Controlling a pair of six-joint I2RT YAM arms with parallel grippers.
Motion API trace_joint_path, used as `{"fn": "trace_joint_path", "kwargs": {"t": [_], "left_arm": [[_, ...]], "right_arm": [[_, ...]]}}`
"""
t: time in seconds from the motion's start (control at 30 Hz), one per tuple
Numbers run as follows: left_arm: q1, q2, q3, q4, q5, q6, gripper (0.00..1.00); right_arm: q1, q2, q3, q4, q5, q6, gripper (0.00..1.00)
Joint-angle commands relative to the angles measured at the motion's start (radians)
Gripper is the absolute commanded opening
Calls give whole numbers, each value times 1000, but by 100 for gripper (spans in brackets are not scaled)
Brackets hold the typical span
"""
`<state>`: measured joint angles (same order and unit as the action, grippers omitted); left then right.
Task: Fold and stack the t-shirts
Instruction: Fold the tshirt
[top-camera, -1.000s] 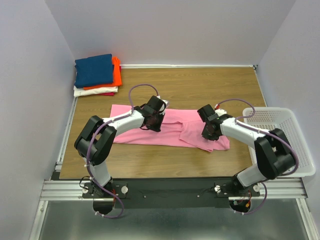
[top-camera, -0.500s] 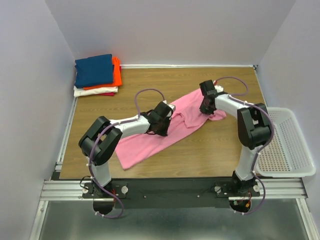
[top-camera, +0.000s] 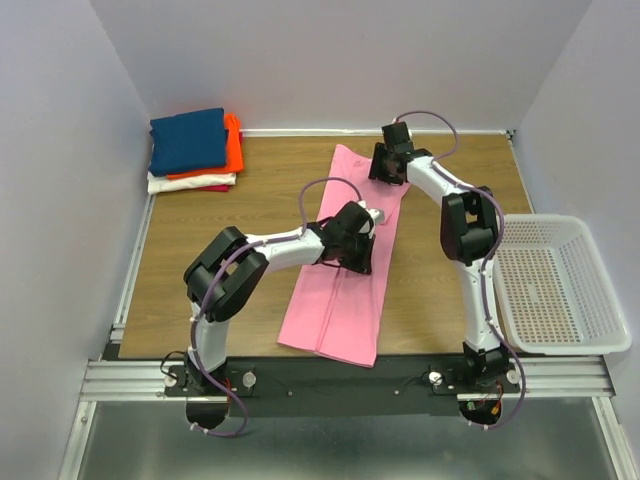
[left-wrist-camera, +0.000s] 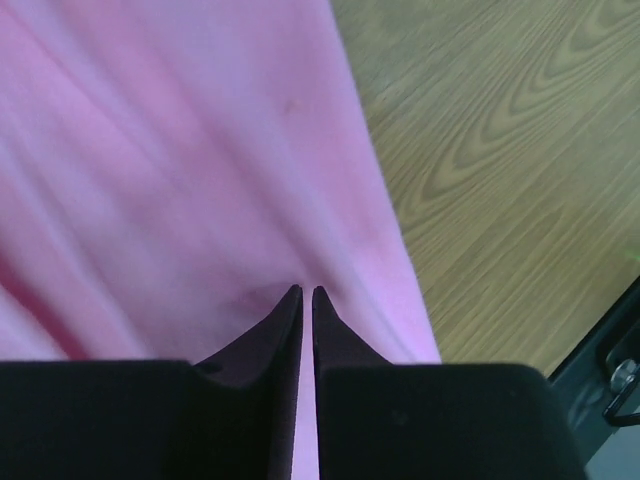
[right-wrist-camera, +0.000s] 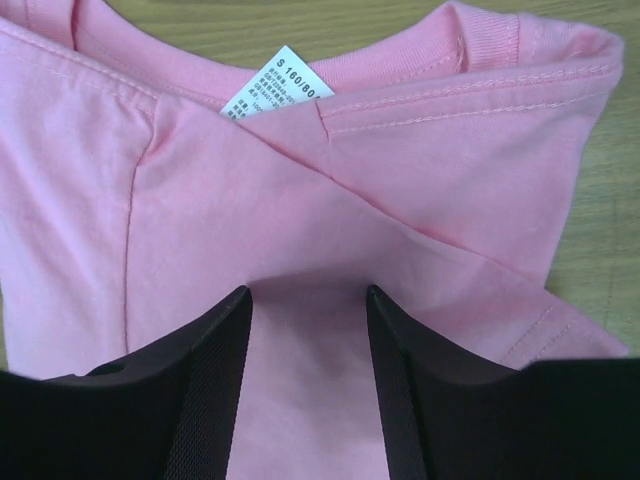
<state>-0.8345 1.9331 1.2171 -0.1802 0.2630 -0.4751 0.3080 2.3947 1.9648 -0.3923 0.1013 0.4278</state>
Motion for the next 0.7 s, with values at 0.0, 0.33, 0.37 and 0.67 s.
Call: {"fn": "trace_joint_path", "kwargs": {"t": [0.0,0.33,0.37,0.67], "left_arm": [[20,-49,44,18,15,7,17],[123,-232,-120,18,-44,-5,17],[121,-240,-132,9,-59,-5,17],[120,-312,-280,10,-113,-23,14]], "right_arm": [[-4,-14,40,-46,-72,-47,59],[-4,-225,-154,-49,-35,0,61],[-3,-253,-177,-49,-32,20,61],[-3,-286,-353,-46,-26,46,45]]}}
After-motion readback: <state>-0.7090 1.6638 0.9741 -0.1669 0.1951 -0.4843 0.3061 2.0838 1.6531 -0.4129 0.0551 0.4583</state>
